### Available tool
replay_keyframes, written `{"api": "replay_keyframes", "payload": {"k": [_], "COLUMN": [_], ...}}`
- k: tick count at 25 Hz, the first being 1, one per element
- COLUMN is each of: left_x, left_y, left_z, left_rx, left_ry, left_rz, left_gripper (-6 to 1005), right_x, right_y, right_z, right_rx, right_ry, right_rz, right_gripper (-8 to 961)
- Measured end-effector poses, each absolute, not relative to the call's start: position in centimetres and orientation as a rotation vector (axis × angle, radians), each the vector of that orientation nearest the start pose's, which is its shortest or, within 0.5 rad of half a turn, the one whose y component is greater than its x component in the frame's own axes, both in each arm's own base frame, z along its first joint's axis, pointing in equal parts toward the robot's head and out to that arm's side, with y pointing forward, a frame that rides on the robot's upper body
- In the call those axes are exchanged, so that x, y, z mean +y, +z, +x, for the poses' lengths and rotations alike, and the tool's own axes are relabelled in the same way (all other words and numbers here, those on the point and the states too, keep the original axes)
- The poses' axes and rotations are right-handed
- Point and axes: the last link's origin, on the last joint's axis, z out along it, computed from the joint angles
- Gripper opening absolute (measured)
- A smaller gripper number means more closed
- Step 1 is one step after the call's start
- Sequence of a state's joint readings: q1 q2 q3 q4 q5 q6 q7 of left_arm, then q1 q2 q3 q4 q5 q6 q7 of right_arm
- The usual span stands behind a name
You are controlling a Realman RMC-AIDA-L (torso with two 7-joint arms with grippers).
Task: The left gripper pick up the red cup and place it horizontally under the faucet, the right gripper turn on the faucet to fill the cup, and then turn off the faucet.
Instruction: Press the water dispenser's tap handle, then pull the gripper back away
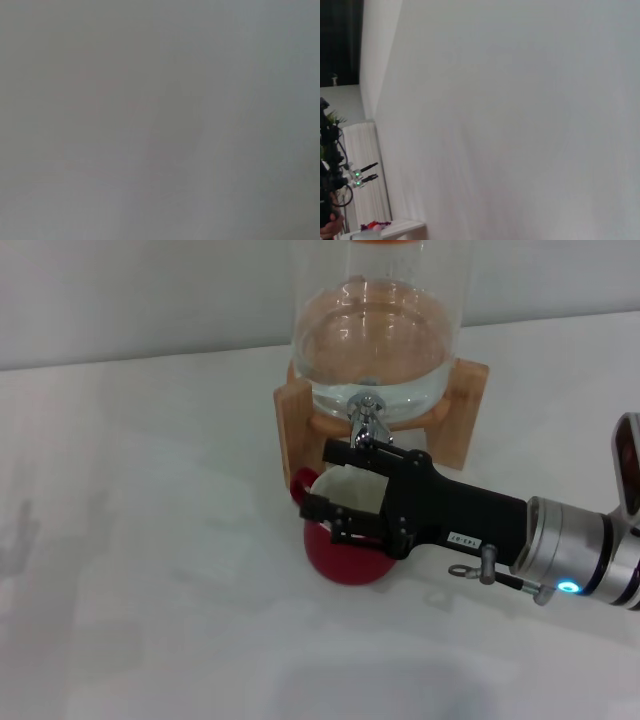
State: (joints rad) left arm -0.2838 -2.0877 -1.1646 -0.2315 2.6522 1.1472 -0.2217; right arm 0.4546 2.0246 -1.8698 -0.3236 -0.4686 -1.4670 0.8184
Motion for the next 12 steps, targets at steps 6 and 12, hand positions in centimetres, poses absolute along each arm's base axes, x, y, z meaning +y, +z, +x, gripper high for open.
{"api": "replay_keyframes", "payload": {"k": [6,12], "left_x": [29.52,29.68], "left_y": [-1.36,-1.49], "left_z": [-35.35,-35.30], "left_rx": [-0.642,-0.648], "left_ry": [-0.693,-0.687], "left_rz": [-1.560,-1.564], "left_gripper": [863,863], "right_x": [29.50,29.49], "right_y": [-5.00,-4.68], "right_z": [23.12,23.43], "right_rx": [0.425,0.428], "right_ry": [1.274,1.275], "right_rz": [-2.431,-2.410], "right_gripper": [766,766]}}
